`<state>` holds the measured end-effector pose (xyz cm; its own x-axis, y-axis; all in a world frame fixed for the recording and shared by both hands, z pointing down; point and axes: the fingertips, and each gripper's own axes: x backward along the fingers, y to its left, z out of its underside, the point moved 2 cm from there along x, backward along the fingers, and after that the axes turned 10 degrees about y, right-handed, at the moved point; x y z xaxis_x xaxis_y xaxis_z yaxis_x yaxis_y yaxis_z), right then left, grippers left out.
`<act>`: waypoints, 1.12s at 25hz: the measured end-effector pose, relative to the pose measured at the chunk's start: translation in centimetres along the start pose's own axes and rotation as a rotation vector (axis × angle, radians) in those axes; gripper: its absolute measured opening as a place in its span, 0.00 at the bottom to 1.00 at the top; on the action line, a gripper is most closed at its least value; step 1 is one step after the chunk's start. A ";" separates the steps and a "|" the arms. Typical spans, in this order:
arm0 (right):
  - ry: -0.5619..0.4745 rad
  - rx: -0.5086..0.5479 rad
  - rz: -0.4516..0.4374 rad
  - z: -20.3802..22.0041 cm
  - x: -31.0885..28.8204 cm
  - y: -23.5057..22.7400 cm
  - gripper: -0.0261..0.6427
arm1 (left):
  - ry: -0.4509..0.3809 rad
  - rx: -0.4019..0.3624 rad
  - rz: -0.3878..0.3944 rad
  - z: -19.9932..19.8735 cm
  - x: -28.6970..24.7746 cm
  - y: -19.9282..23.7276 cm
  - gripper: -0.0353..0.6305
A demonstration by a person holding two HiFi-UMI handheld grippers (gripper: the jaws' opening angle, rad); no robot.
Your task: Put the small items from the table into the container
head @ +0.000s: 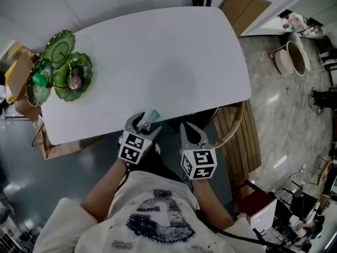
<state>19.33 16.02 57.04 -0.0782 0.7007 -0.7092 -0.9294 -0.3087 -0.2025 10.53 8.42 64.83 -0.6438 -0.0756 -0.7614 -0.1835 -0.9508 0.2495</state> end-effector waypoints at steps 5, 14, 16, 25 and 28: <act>0.015 -0.009 -0.008 -0.1 -1.6 0.2 0.04 | 0.040 -0.003 -0.005 0.4 -1.4 0.8 0.50; 0.034 -0.021 0.002 -0.2 -2.4 -0.5 0.04 | 0.120 -0.035 0.013 1.4 -4.2 0.9 0.49; 0.037 -0.025 0.006 -0.1 -2.5 -0.7 0.04 | 0.129 -0.044 0.010 1.4 -4.5 0.9 0.49; 0.040 -0.052 0.019 -0.1 -3.0 -1.4 0.04 | 0.173 -0.033 -0.024 3.2 -5.7 1.9 0.41; 0.043 -0.056 0.018 0.0 -3.0 -1.6 0.04 | 0.168 -0.033 -0.038 3.2 -5.8 2.1 0.36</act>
<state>21.02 14.43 59.46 -0.0780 0.6669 -0.7411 -0.9063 -0.3571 -0.2260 11.45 7.83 71.68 -0.5029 -0.0857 -0.8601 -0.1793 -0.9631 0.2009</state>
